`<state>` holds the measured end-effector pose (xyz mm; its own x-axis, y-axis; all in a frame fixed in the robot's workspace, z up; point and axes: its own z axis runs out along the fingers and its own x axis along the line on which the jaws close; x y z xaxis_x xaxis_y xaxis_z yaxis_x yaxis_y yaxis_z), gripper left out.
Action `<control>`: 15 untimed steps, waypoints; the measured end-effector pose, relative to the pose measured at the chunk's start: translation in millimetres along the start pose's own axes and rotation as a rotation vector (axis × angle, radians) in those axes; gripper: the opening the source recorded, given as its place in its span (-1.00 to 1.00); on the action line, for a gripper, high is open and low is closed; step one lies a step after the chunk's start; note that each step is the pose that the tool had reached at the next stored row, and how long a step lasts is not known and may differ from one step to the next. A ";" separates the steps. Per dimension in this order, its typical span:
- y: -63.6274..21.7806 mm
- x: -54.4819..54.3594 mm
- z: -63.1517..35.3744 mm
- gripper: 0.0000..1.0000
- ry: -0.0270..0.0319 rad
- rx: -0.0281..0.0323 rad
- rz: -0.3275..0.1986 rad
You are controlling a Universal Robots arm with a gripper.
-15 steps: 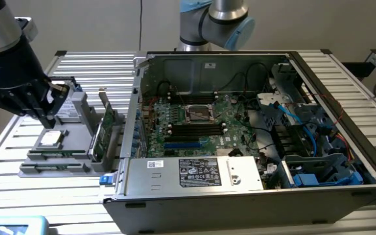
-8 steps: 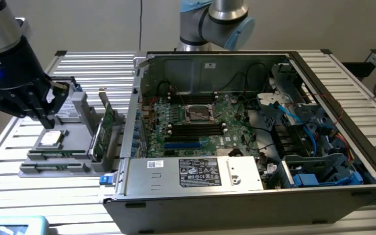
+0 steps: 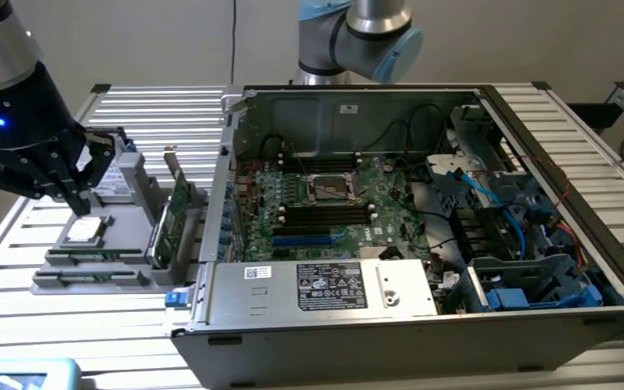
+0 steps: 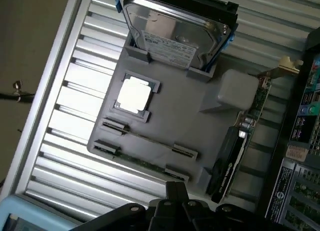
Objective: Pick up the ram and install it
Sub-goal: 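Pick up the ram and move it above insertion slot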
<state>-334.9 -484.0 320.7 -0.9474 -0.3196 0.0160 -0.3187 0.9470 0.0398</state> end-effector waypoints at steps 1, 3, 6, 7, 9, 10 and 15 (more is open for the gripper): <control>0.0 0.0 0.2 -0.79 0.0008 0.0003 -0.019; 0.0 0.0 0.7 -0.79 0.0020 0.0009 -0.054; -0.1 -0.1 1.4 -0.79 0.0030 0.0023 -0.110; -0.1 -0.1 1.5 -0.79 0.0035 0.0027 -0.128; -0.1 0.0 1.7 -0.79 0.0047 0.0033 -0.164; -0.1 0.0 1.8 -0.79 0.0050 0.0037 -0.182; -0.1 0.0 1.8 -0.79 0.0059 0.0062 -0.274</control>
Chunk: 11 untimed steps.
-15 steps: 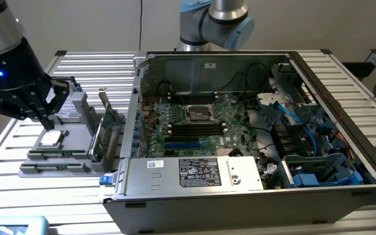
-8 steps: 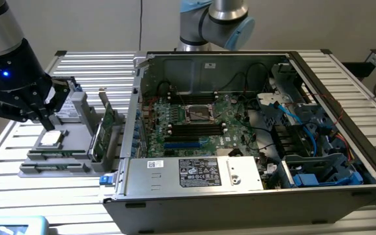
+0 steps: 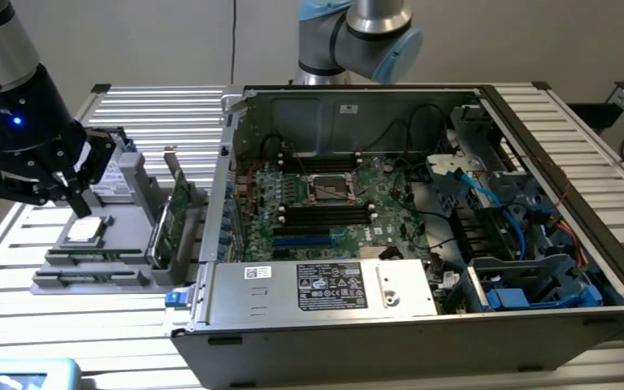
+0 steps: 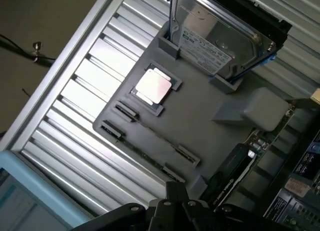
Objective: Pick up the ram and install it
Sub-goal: 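Pick up the ram and move it above insertion slot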
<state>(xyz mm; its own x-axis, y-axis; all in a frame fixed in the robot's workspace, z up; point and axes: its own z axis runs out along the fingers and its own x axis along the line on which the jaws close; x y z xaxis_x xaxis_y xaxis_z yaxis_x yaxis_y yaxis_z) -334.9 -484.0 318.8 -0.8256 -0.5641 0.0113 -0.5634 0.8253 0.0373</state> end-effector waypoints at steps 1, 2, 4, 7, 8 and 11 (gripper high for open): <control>0.0 0.0 0.0 -0.79 0.0001 0.0007 -0.018; 0.0 0.0 0.0 -0.79 0.0000 0.0014 -0.037; 0.0 0.0 0.0 -0.79 0.0006 0.0023 -0.073; 0.0 0.0 0.0 -0.79 0.0015 0.0037 -0.128; 0.0 0.0 0.0 -0.79 0.0017 0.0042 -0.146; 0.0 0.0 0.0 -0.79 0.0022 0.0059 -0.200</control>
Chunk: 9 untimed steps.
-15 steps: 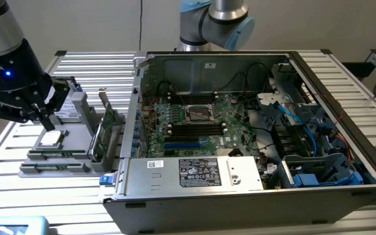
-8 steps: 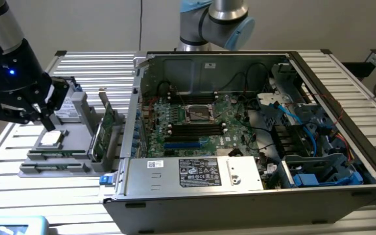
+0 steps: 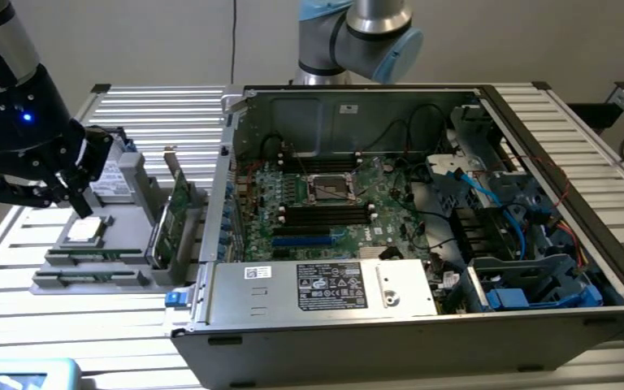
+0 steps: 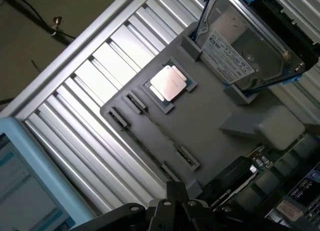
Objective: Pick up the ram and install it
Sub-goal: 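Pick up the ram and move it above insertion slot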
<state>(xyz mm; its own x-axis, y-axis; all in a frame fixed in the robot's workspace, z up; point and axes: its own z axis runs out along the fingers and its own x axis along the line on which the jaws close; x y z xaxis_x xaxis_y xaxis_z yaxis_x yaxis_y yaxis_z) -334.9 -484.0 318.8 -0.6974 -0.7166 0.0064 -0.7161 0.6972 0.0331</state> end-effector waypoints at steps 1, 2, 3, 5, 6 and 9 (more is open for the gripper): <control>0.0 0.0 0.0 -0.79 0.0001 0.0006 -0.018; 0.0 0.0 0.0 -0.79 0.0004 0.0011 -0.037; 0.0 0.0 0.0 -0.79 0.0005 0.0017 -0.055; 0.0 0.0 0.0 -0.79 0.0008 0.0029 -0.092; 0.0 0.0 0.0 -0.79 0.0009 0.0035 -0.109; 0.0 0.0 0.0 -0.79 0.0017 0.0048 -0.164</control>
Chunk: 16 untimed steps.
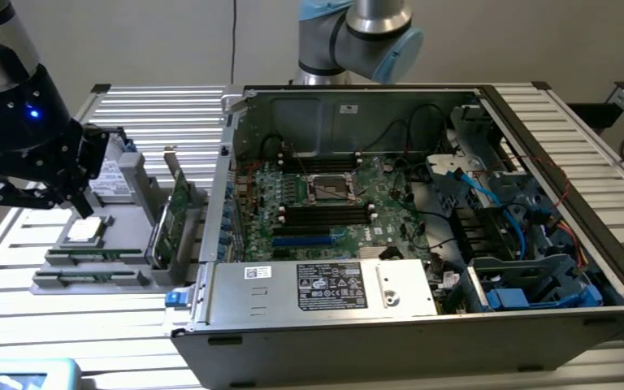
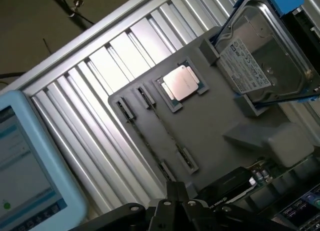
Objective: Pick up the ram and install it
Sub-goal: 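Pick up the ram and move it above insertion slot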
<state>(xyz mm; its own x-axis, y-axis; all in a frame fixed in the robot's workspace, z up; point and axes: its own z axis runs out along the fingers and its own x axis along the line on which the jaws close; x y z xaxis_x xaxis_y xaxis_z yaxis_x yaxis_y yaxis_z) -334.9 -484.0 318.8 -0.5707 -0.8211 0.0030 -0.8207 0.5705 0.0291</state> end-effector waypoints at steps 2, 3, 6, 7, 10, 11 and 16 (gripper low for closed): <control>0.0 0.0 0.0 -0.79 0.0007 0.0006 -0.036; 0.0 0.0 0.0 -0.79 0.0011 0.0009 -0.054; 0.0 0.0 0.0 -0.79 0.0023 0.0017 -0.110; 0.0 0.0 0.0 -0.79 0.0026 0.0021 -0.127; 0.0 0.0 0.0 -0.79 0.0031 0.0039 -0.182; 0.0 0.0 0.0 -0.79 0.0032 0.0046 -0.200; 0.0 0.0 0.0 -0.79 0.0049 0.0060 -0.290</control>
<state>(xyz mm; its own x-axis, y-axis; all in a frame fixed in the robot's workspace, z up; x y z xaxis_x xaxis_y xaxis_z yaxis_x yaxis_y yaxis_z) -334.9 -484.0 318.8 -0.3117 -0.9502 0.0003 -0.9499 0.3116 0.0235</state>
